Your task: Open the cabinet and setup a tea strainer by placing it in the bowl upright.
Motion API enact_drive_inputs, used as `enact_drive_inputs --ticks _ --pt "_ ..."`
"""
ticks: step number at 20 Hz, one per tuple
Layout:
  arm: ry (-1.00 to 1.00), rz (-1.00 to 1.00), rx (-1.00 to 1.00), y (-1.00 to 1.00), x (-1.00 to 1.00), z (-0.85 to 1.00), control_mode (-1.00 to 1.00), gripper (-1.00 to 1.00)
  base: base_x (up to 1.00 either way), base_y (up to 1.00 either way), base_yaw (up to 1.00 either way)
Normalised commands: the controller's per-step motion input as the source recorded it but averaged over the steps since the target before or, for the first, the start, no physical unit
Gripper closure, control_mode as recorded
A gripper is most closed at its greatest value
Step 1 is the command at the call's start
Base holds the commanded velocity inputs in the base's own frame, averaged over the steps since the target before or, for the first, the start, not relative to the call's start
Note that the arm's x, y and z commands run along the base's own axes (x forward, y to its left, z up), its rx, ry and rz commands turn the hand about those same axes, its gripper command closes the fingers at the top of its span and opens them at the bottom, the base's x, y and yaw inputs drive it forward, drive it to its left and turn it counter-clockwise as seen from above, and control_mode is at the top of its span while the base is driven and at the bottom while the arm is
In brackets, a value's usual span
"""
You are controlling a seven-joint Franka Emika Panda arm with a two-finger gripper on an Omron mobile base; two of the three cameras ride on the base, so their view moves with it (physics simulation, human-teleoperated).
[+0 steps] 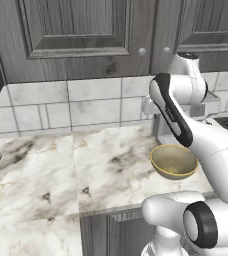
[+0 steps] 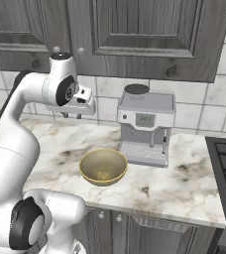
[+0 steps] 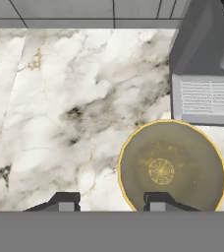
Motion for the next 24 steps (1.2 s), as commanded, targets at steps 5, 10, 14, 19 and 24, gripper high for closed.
enact_drive_inputs --ticks 5,10,14,19,24 --pt "-0.21 -0.08 -0.02 0.0 0.0 0.29 -1.0 -1.0 0.0 0.0 0.0" --pt "-0.54 -0.12 0.01 -0.24 -0.09 0.95 -1.0 -1.0 0.0 0.0 0.0" --pt "-0.52 -0.13 0.1 -0.37 -0.14 1.0 -1.0 -1.0 0.0 0.0 0.0" --pt "-0.29 -0.11 0.14 -0.2 -0.07 1.0 -1.0 -1.0 0.0 0.0 0.0" --pt "-0.04 0.0 -0.05 -0.01 0.04 0.76 -1.0 -1.0 0.0 0.0 0.0"
